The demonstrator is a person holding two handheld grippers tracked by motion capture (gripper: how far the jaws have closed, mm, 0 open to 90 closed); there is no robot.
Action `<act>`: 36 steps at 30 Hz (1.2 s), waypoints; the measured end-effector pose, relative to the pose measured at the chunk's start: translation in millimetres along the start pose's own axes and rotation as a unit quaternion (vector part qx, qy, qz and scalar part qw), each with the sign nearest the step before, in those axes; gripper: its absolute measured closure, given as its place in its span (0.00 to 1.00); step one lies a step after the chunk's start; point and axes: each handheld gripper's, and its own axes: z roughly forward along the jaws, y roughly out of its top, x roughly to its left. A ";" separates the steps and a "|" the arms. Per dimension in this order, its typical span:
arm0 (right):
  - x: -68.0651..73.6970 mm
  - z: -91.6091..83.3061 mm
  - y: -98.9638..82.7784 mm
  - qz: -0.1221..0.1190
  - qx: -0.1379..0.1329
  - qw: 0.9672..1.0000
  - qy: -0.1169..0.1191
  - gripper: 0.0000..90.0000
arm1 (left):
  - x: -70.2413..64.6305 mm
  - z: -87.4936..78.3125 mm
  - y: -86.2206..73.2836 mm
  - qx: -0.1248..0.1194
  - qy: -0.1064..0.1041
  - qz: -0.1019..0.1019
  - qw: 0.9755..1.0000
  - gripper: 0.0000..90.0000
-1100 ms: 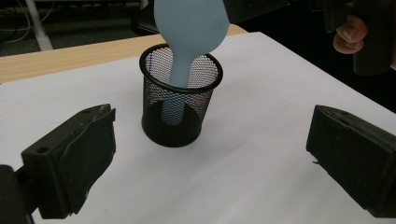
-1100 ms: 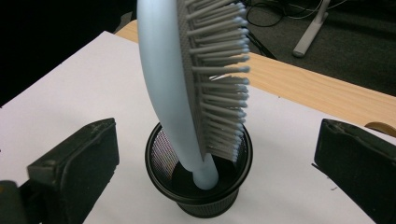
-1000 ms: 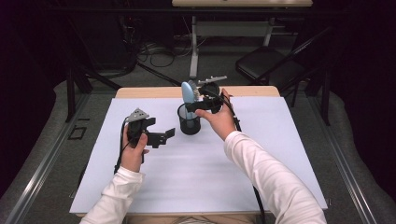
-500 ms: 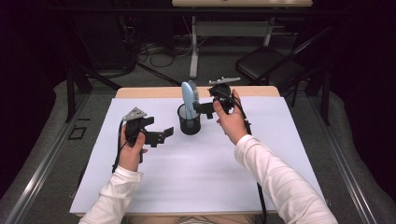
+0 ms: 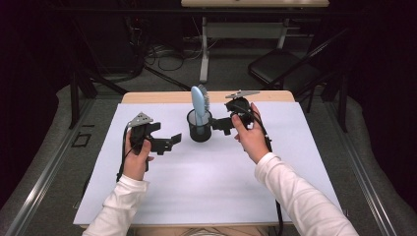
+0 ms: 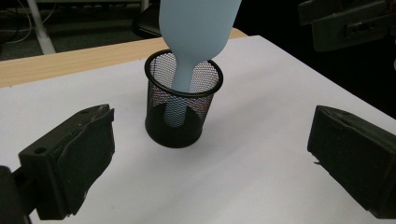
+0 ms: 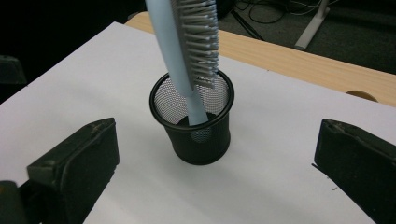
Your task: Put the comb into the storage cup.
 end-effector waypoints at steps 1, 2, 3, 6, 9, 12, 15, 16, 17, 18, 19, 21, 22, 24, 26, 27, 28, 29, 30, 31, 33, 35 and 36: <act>1.3 -0.6 -1.4 -0.003 -0.001 1.000 0.001 0.00 | 0.2 -0.3 0.0 0.001 0.001 0.003 1.000 0.01; 2.7 -1.5 -2.7 -0.006 -0.002 1.000 0.001 0.00 | 0.0 -0.6 -0.2 0.002 0.001 0.002 1.000 0.01; 4.4 -2.6 -4.2 -0.009 -0.004 1.000 0.002 0.00 | 0.2 -0.7 -0.4 0.002 0.001 0.002 1.000 0.01; 7.3 -4.3 -7.7 -0.010 -0.005 1.000 0.008 0.00 | 0.4 -0.6 -1.3 0.003 0.002 0.004 1.000 0.01; 8.8 -5.6 -11.9 -0.010 -0.003 1.000 0.009 0.00 | 0.5 -0.6 -1.4 0.004 0.003 0.005 1.000 0.01; 8.5 -7.0 -15.5 -0.007 -0.002 1.000 0.010 0.00 | 0.8 -1.0 -1.1 0.003 0.002 0.005 1.000 0.01; 7.6 -9.1 -18.8 -0.005 -0.004 1.000 0.008 0.00 | 0.9 -1.6 -0.9 0.004 0.003 0.007 1.000 0.01; 7.2 -9.9 -20.2 -0.004 -0.004 1.000 0.009 0.00 | 0.9 -1.9 -0.9 0.004 0.002 0.008 1.000 0.01; 6.6 -10.7 -21.9 -0.004 -0.005 1.000 0.010 0.00 | 0.7 -2.0 -0.8 0.004 0.002 0.008 1.000 0.01; 6.1 -11.2 -23.8 -0.002 -0.005 1.000 0.011 0.00 | 0.7 -2.0 -0.8 0.004 0.002 0.008 1.000 0.01; 5.7 -11.7 -25.6 -0.001 -0.004 1.000 0.012 0.00 | 0.9 -1.8 -0.8 0.004 0.002 0.007 1.000 0.01; 5.4 -13.1 -29.3 0.000 -0.006 1.000 0.012 0.00 | 1.1 -1.4 -0.4 0.005 0.002 0.008 1.000 0.01; 5.1 -13.9 -30.9 -0.002 -0.006 1.000 0.011 0.00 | 1.0 -1.2 -0.2 0.005 0.002 0.007 1.000 0.01; 4.6 -16.2 -34.6 -0.001 -0.009 1.000 0.012 0.00 | 1.1 -0.5 0.0 0.006 0.002 0.006 1.000 0.01; 4.2 -18.9 -39.1 0.001 -0.009 1.000 0.014 0.00 | 1.7 -0.2 -0.1 0.005 0.004 0.004 1.000 0.01; 4.0 -19.3 -40.8 0.000 -0.010 1.000 0.015 0.00 | 1.8 -0.4 -0.1 0.005 0.005 0.004 1.000 0.01; 3.7 -19.8 -43.0 -0.002 -0.009 1.000 0.015 0.00 | 1.8 -0.9 0.0 0.006 0.007 0.006 1.000 0.01; 3.8 -20.3 -45.3 -0.001 -0.008 1.000 0.015 0.00 | 1.5 -1.4 -0.1 0.006 0.007 0.007 1.000 0.01; 3.6 -20.8 -47.6 -0.001 -0.008 1.000 0.016 0.00 | 1.3 -2.0 -0.3 0.006 0.008 0.007 1.000 0.01; 3.1 -21.1 -50.1 -0.003 -0.009 1.000 0.015 0.00 | 1.0 -2.7 -0.6 0.005 0.008 0.006 1.000 0.01; 2.2 -22.5 -55.1 -0.003 -0.011 1.000 0.014 0.00 | 1.7 -3.7 -0.7 0.004 0.007 0.007 1.000 0.01; 1.8 -23.9 -60.2 -0.001 -0.011 1.000 0.012 0.00 | 2.9 -4.2 -1.0 0.004 0.007 0.008 1.000 0.01; 1.6 -24.7 -62.7 -0.001 -0.011 1.000 0.010 0.00 | 3.3 -4.5 -1.1 0.005 0.008 0.007 1.000 0.01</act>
